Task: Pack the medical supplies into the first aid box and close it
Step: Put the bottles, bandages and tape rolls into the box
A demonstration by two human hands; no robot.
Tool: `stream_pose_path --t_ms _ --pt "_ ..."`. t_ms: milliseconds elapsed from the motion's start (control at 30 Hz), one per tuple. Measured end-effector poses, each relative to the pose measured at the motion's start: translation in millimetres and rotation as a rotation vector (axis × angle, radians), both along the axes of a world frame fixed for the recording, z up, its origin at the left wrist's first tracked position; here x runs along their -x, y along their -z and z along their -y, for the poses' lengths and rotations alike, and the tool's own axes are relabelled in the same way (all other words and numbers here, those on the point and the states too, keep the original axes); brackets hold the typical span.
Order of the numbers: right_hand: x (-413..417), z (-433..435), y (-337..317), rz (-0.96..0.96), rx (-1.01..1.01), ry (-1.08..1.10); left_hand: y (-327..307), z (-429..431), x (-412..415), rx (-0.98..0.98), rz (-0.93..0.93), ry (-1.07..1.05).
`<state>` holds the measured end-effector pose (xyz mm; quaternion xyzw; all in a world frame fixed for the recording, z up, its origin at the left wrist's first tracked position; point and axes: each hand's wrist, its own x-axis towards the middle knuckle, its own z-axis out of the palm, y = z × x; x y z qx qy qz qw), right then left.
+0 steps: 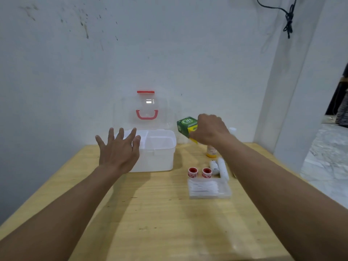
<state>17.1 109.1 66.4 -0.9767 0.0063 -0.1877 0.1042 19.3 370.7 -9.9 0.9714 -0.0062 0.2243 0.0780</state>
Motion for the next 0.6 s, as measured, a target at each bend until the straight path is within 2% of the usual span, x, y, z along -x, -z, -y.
stream_pose_path --t_ms 267,600 --pt "-3.8 -19.3 -38.2 0.067 -0.083 -0.12 4.3 -2.3 -0.2 0.002 -0.019 0.005" --pt "-19.5 -62.9 -44.9 -0.136 0.019 -0.236 7.8 -1.4 -1.0 0.02 0.029 0.036"
